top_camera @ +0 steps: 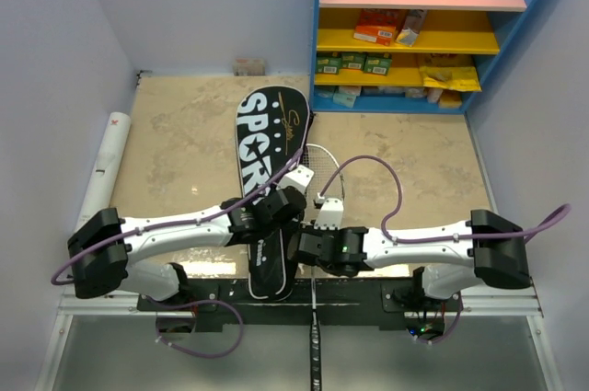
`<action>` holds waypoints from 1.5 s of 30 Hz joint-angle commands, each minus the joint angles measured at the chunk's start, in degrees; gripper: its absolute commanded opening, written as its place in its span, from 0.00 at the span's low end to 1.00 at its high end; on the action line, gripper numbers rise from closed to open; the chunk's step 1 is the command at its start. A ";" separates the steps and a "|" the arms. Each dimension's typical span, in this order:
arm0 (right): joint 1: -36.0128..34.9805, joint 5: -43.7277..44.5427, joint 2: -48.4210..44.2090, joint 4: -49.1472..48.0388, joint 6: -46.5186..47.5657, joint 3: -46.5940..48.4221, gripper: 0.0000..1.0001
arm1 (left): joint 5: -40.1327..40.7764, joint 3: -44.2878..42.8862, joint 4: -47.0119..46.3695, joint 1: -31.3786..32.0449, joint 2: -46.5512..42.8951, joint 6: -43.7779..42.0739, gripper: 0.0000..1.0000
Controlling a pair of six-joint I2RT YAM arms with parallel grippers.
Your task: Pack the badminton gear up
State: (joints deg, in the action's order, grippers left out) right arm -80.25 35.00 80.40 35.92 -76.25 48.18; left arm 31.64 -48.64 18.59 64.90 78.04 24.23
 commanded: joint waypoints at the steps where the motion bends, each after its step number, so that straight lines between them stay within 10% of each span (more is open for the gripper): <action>1: -0.35 3.40 -4.37 -10.23 7.76 -1.50 0.00 | -2.37 -0.32 -1.98 -0.04 -5.17 -0.50 0.00; 18: 7.99 8.07 -8.42 -35.47 27.11 -12.41 0.00 | -12.39 8.21 -3.30 0.05 -16.42 1.96 0.00; 41: 16.53 4.90 14.78 -60.53 33.98 -2.83 0.00 | -15.82 11.46 -7.08 0.58 -18.19 3.11 0.00; 45: 16.88 3.49 14.26 -61.76 32.40 -5.63 0.29 | -15.29 11.38 -7.08 0.57 -17.84 3.02 0.00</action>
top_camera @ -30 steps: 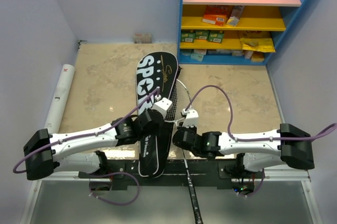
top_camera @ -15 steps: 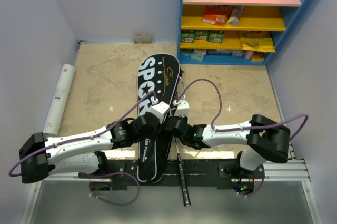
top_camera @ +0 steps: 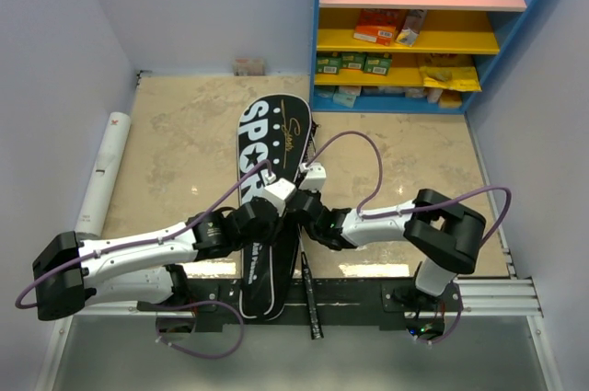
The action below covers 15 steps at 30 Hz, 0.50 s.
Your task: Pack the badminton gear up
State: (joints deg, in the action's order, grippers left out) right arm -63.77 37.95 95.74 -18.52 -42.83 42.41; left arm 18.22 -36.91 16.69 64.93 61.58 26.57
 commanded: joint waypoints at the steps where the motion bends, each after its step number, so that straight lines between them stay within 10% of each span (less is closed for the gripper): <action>1: 0.40 0.19 -2.39 -6.71 -1.90 -0.40 0.43 | -1.52 -0.36 -5.17 0.55 -1.29 0.68 0.00; 7: 0.40 -3.23 -9.78 -1.00 -5.15 -6.37 0.69 | -0.03 -1.15 -5.17 0.55 0.12 -0.29 0.00; 15: -5.90 -8.25 -26.74 13.84 -10.33 -12.44 0.73 | 1.56 -2.29 -6.05 0.55 2.31 -1.25 0.00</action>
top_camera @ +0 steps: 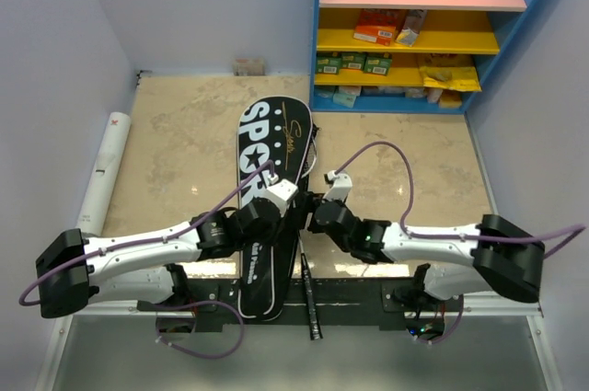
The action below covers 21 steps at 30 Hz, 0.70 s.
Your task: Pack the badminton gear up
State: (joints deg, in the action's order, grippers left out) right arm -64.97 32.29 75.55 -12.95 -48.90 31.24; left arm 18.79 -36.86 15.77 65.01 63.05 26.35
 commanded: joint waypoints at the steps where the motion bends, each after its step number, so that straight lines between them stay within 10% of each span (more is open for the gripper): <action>1: -6.12 -2.50 -7.60 12.73 -4.96 -1.10 0.73 | 0.99 -2.60 -5.31 0.47 1.20 -1.12 0.00; 17: -25.64 -5.31 1.70 25.44 -20.88 0.66 0.69 | 0.99 -3.48 -6.72 0.47 3.05 -2.00 0.00; 21: -27.58 -4.35 7.06 23.50 -24.12 1.71 0.41 | 1.08 -3.39 -6.45 0.47 2.96 -2.09 0.00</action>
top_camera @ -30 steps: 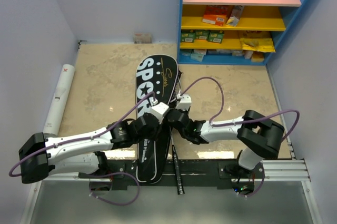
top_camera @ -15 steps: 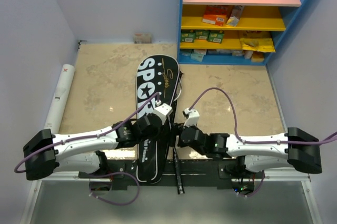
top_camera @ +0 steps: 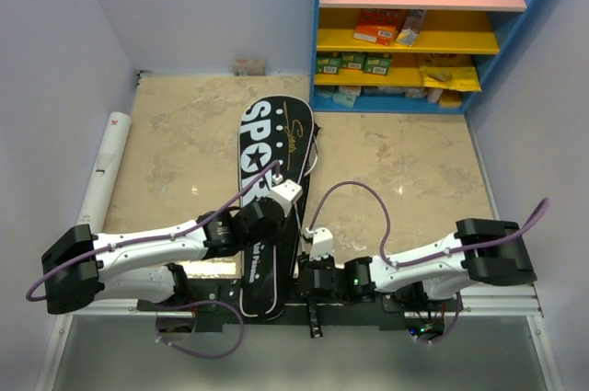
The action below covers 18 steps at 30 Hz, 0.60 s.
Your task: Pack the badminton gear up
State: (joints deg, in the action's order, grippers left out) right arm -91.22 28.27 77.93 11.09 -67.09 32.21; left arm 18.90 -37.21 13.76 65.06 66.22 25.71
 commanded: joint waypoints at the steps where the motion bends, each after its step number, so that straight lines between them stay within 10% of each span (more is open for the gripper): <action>1: -1.33 0.81 5.30 -0.28 -6.56 1.01 0.34 | 0.79 -2.96 -4.44 0.42 -0.30 -1.46 0.00; 6: -1.15 5.64 7.94 2.26 -8.67 4.09 0.00 | -0.17 -2.52 -4.44 0.42 -0.65 -1.19 0.00; 18: 10.97 9.16 1.26 -7.21 4.40 2.42 0.00 | -3.78 -0.23 -6.90 1.12 -0.56 0.04 0.00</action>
State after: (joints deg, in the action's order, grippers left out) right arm -83.42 33.01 82.32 9.50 -69.12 35.35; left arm 18.04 -37.10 12.88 65.08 66.24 25.80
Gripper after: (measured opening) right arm 0.318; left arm 0.065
